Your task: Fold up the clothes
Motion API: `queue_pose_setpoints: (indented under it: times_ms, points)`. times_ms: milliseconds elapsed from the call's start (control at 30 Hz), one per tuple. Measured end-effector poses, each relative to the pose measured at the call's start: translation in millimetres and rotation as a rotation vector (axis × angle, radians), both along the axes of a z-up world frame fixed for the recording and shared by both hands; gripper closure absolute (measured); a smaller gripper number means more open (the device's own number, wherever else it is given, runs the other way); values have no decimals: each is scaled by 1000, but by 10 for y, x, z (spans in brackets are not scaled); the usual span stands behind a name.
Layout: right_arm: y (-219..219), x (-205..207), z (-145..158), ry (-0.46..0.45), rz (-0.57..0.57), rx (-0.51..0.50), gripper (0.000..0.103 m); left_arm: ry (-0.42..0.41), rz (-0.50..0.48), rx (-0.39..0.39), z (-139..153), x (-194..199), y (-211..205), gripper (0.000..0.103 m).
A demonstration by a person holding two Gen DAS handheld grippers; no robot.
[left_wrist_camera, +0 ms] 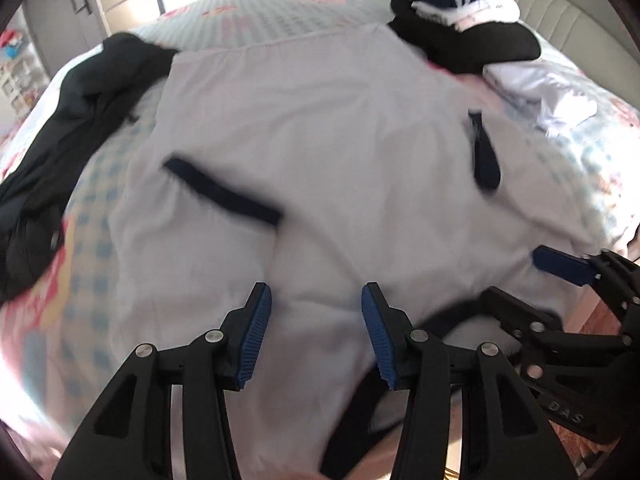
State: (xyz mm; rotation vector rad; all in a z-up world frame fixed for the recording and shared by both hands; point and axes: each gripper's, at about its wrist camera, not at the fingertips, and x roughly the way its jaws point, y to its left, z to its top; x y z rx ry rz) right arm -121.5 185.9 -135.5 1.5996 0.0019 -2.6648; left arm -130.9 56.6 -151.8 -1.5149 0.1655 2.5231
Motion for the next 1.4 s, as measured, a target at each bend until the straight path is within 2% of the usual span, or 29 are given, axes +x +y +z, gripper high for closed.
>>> queue_pose_setpoints:
  times_ms: [333, 467, 567, 633, 733, 900, 1033, 1200, 1300, 1400]
  points:
    - [56, 390, -90, -4, 13, 1, 36, -37, 55, 35, -119, 453, -162, 53]
    - [47, 502, -123, -4, 19, -5, 36, -53, 43, 30, -190, 592, -173, 51]
    - [35, 542, -149, -10, 29, 0, 36, -58, 36, 57, -167, 671, -210, 51]
    - [9, 601, -142, -12, 32, 3, 36, -46, 46, 120, -88, 728, -299, 51]
    - [81, 661, -78, -1, 16, -52, 36, -10, 81, 217, 56, 818, -485, 51]
    - [325, 778, 39, 35, -74, -127, 36, 60, 186, 297, 174, 930, -891, 50]
    - [573, 796, 61, 50, -176, -174, 36, 18, 325, 395, 29, 920, -1253, 50]
    - [836, 749, 19, 36, -270, -223, 36, 13, 425, 444, -95, 1001, -1507, 50]
    - [873, 735, 33, 38, -274, -236, 36, 11, 468, 528, -162, 997, -1655, 50]
    - [949, 780, 81, 67, -315, -249, 36, -3, 463, 564, -199, 920, -1652, 50]
